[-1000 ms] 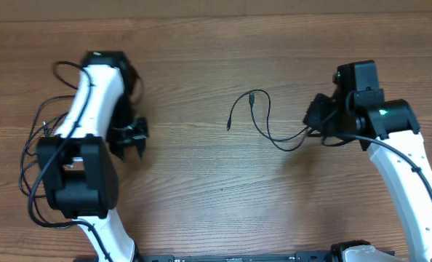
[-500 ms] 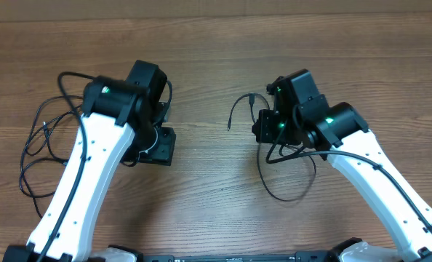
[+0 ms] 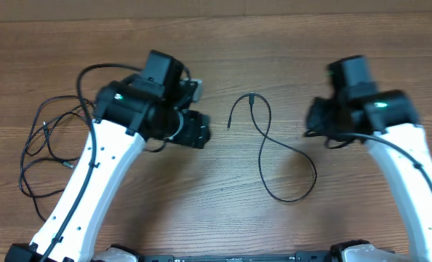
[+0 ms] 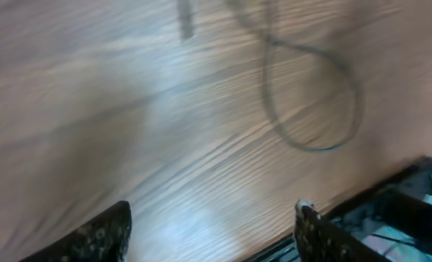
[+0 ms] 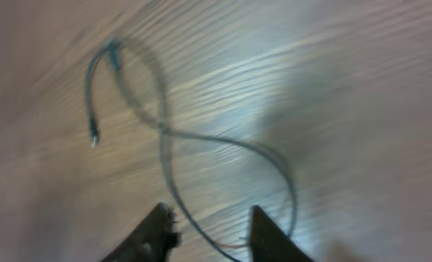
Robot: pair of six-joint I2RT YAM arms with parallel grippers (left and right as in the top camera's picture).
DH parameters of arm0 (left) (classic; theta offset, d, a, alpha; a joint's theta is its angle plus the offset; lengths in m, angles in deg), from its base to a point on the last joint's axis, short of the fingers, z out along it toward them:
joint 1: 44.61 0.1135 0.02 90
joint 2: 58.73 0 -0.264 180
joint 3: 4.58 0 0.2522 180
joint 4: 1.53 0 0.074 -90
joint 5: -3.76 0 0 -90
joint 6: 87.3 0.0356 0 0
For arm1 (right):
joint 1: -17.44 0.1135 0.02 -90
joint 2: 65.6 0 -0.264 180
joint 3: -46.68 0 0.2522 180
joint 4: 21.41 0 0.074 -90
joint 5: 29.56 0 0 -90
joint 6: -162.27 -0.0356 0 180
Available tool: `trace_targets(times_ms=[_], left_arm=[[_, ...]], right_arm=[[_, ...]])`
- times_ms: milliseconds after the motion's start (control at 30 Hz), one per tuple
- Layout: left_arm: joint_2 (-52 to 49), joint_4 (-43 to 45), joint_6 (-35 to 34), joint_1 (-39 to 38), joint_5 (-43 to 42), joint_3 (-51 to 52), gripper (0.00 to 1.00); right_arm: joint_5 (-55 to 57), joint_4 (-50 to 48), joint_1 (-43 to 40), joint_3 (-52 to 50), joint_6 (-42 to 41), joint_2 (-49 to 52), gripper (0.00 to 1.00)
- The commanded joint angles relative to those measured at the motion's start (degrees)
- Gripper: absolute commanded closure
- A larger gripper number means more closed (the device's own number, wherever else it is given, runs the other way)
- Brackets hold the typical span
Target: Untangle cables
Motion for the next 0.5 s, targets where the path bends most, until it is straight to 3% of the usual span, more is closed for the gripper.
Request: trace_targets(times_ms=[0, 100, 133, 167, 200, 233, 333, 400, 467], left_arm=[[-1.9, 4.2, 1.7, -4.4, -3.3, -0.1, 0.26], [-3.9, 7.9, 2.8, -8.8, -3.1, -0.1, 0.27], [-4.7, 8.7, 2.8, -10.0, -3.0, -0.1, 0.27], [-6.1, 9.8, 2.8, -11.7, -2.7, -0.1, 0.27], [-7.2, 10.7, 2.8, -13.0, -2.7, -0.1, 0.26], [-8.4, 11.4, 2.8, -14.2, -2.7, -0.1, 0.26], [-12.8, 14.6, 2.8, -18.2, -2.7, -0.1, 0.29], [-15.9, 17.1, 2.8, -20.8, -2.7, -0.1, 0.38], [-18.2, 19.2, 2.8, -22.6, -2.6, -0.1, 0.41]], right_arm=[[-0.9, 2.0, -6.7, 1.6, -0.7, -2.0, 0.96], [-2.1, 3.6, -11.1, 1.6, -0.7, -2.0, 0.96], [-2.1, 3.8, -11.9, 1.6, -0.7, -2.0, 0.88], [-2.1, 4.2, -12.9, 1.6, -0.7, -1.9, 0.59], [-2.1, 4.4, -13.4, 1.6, -0.6, -1.9, 0.69], [-2.1, 4.5, -13.6, 1.6, 0.2, -2.0, 0.96], [-2.1, 4.7, -13.7, 1.6, 1.9, -2.0, 0.96], [-2.1, 4.6, -13.7, 1.6, 1.9, -2.0, 0.96], [-2.1, 4.6, -13.7, 1.6, 1.9, -1.9, 0.96]])
